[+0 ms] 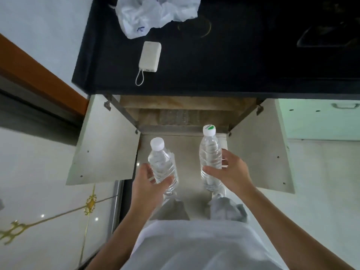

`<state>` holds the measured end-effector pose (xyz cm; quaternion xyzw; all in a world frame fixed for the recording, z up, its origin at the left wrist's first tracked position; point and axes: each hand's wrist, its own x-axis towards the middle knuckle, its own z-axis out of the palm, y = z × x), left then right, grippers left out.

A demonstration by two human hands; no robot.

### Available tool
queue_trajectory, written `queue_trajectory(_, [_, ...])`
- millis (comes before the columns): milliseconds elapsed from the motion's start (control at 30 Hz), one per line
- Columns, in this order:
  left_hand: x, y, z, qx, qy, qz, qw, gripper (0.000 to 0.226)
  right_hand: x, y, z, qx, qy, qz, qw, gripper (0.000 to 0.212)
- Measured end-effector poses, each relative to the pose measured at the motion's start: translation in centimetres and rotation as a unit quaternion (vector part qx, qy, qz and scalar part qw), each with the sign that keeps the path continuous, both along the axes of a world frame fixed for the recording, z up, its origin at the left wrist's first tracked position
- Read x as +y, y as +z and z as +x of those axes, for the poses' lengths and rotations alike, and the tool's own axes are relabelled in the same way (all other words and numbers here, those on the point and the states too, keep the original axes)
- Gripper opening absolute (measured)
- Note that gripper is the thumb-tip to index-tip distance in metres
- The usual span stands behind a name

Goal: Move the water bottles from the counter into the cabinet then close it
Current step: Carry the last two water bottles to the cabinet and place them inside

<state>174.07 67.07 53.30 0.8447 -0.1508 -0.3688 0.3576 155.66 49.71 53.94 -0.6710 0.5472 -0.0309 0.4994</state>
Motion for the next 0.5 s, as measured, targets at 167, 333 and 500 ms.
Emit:
queue_trajectory(167, [-1.9, -2.1, 4.1, 0.013, -0.047, 0.013, 0.999, 0.045, 1.0, -2.4, 3.2, 0.005, -0.036, 0.017, 0.999, 0.042])
queue_trajectory(333, [-5.2, -6.7, 5.5, 0.03, -0.055, -0.013, 0.998, 0.045, -0.9, -7.5, 5.2, 0.022, -0.04, 0.028, 0.999, 0.045])
queue_trajectory(500, [-8.8, -16.0, 6.7, 0.056, -0.052, -0.035, 0.997, 0.051, -5.0, -16.7, 7.3, 0.013, -0.057, 0.017, 0.998, 0.045])
